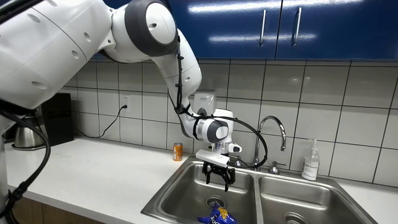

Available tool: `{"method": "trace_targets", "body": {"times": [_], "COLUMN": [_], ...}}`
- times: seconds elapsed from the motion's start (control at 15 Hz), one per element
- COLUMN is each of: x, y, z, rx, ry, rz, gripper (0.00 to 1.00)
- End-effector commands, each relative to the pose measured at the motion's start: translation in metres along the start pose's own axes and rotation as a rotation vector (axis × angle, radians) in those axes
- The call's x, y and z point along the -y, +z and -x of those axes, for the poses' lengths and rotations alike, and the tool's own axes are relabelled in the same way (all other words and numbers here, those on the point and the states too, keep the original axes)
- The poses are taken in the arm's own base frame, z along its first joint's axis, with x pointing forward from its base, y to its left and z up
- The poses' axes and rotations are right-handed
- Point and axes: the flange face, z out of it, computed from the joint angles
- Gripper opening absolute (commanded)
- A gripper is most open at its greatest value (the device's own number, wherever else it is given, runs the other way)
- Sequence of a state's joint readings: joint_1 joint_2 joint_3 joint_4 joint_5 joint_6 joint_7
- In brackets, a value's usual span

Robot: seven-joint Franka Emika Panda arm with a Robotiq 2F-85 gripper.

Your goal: Pick up the bag of doritos and place it in the left sink

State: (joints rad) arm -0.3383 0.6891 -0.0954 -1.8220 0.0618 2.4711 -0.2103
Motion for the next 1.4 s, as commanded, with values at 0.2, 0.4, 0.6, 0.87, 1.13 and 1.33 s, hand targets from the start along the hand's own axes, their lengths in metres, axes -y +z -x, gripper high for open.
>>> {"method": "trace_targets", "body": {"times": [0.2,0.4,0.6,0.87,1.13,1.33], "x": [-0.010,-0.005,0.006,0.018,0.037,0.049], "y": [-0.046,-0.055,-0.065,-0.090,-0.112,-0.123], "z": [0.066,0.103,0.139,0.174,0.213,0.242], "rx": [0.068,0.126,0.178,0.213,0.260,0.303], "ry": [-0.142,-0.210,-0.307,-0.447,-0.582,-0.656], "rz": [-0.076,-0.087,-0.095,-0.072,-0.061,-0.058], "gripper": [1.00,1.00,1.00,1.00,1.00,1.00]}}
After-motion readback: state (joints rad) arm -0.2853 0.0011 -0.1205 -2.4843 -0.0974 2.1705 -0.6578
